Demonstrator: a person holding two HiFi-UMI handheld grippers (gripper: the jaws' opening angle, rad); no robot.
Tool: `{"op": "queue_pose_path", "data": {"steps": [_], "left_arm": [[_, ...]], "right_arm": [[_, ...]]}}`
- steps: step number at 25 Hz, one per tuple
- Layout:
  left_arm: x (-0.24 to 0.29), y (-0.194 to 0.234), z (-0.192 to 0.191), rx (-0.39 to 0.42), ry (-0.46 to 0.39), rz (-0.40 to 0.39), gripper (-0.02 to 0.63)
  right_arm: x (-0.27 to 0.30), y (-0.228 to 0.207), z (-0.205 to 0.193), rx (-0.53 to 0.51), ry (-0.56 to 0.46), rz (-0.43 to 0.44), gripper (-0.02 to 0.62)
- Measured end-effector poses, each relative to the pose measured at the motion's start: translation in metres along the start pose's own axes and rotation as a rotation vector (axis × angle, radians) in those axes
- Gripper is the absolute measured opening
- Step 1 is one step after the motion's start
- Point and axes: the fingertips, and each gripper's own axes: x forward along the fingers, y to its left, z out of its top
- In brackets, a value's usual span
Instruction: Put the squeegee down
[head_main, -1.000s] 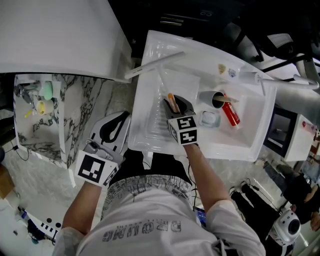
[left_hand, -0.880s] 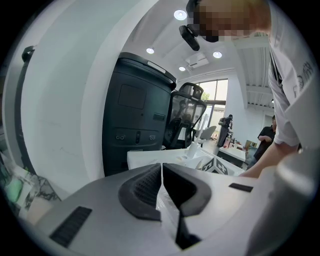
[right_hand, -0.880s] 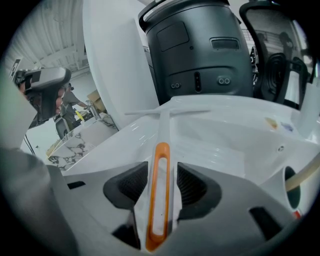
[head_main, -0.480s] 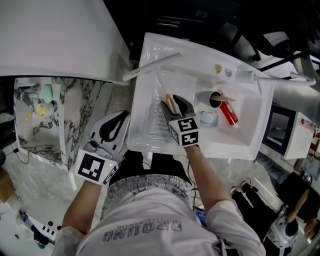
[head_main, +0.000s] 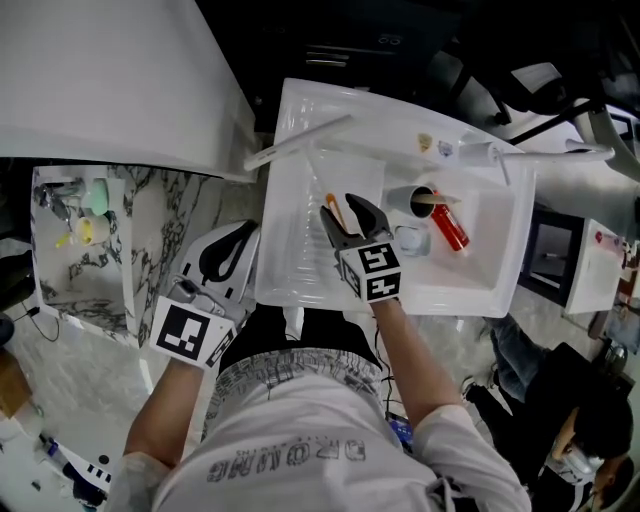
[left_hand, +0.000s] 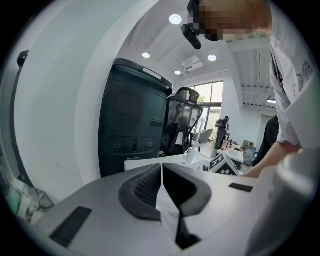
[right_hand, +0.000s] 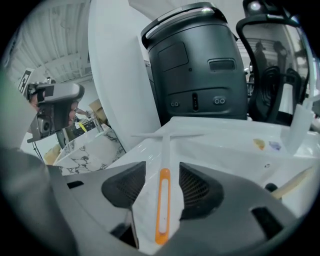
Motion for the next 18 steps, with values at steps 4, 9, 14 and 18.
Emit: {"op": "queue_pose_path", "data": {"steps": [4, 9, 14, 18], "left_arm": [[-0.001, -0.002, 0.008, 0.010, -0.015, -0.009, 0.023], [-0.002, -0.006, 0.019, 0.025, -0.035, -0.026, 0.023], [-0.003, -0.011, 0.029, 0.041, -0.054, -0.044, 0.023], [-0.003, -0.014, 0.037, 0.051, -0.068, -0.060, 0.023]], "right_arm": [[-0.013, 0.000, 0.013, -0.003, -0.028, -0.013, 0.205], [-0.029, 0.003, 0.030, -0.006, -0.067, -0.028, 0.204], [-0.047, 0.006, 0.044, -0.010, -0.102, -0.043, 0.204], [-0.060, 0.006, 0.055, -0.011, -0.128, -0.057, 0.204]]}}
